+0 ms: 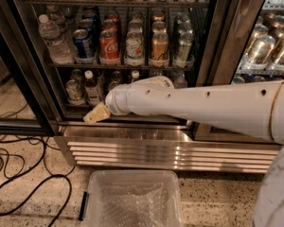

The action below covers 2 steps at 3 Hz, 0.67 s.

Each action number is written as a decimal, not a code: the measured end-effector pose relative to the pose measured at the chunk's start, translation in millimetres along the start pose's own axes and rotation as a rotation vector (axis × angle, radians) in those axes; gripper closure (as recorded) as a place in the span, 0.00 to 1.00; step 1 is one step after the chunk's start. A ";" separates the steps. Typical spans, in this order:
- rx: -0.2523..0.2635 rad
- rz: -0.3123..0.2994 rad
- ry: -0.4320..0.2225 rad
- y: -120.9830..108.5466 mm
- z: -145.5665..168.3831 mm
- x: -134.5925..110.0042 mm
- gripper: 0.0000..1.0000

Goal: Pick pepsi can from middle shelf of fridge

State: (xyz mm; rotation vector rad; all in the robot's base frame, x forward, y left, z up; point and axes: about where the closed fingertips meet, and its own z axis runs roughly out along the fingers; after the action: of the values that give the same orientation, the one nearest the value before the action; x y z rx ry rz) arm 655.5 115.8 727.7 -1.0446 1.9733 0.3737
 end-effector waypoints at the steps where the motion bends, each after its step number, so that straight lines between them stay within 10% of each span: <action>1: 0.000 0.001 -0.002 0.2 0.9 -1.3 0.00; 2: 0.013 0.008 -0.065 -1.6 12.8 -8.8 0.00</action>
Offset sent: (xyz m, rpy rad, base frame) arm 0.0315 0.0320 -0.0052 0.1629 -0.1347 -0.0297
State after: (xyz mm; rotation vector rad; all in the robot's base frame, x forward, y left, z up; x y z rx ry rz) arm 666.3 127.1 727.3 -1.0051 1.9203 0.3939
